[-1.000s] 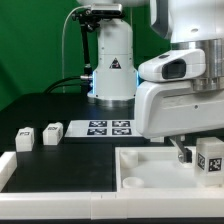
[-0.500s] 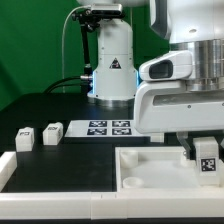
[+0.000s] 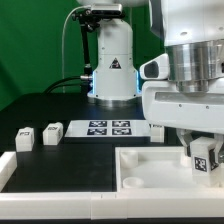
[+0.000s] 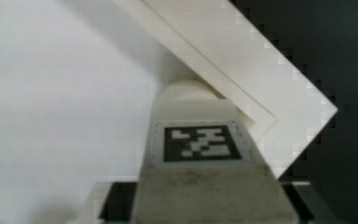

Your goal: Assemble one leg

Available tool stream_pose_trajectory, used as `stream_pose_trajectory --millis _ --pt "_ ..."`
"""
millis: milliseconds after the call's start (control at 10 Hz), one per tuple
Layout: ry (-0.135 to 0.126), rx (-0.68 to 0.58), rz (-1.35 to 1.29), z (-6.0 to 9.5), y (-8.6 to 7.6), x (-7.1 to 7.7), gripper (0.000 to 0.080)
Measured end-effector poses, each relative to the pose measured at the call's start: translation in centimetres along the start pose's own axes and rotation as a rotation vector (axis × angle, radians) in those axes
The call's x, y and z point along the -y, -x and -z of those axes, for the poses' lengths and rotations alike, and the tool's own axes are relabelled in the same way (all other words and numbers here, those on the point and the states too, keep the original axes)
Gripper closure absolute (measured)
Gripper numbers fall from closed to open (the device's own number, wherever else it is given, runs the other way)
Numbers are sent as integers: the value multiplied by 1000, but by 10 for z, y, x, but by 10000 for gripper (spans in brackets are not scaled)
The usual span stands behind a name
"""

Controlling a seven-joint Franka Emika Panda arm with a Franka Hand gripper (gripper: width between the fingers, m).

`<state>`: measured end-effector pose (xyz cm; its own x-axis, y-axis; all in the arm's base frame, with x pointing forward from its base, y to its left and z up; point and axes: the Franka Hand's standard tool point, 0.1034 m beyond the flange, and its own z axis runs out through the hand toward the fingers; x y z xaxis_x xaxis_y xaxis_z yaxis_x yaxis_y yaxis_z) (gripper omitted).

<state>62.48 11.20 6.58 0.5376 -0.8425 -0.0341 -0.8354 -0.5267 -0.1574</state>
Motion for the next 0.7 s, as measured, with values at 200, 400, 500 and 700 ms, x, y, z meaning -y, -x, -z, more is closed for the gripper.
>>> stream_pose_trajectory --millis 200,400,500,700 --pt "-1 14 -271 0 1 0 509" --pt "0 14 -367 0 2 0 509" --pt "0 14 -320 -1 2 0 447" --pt "1 13 -262 -1 4 1 277"
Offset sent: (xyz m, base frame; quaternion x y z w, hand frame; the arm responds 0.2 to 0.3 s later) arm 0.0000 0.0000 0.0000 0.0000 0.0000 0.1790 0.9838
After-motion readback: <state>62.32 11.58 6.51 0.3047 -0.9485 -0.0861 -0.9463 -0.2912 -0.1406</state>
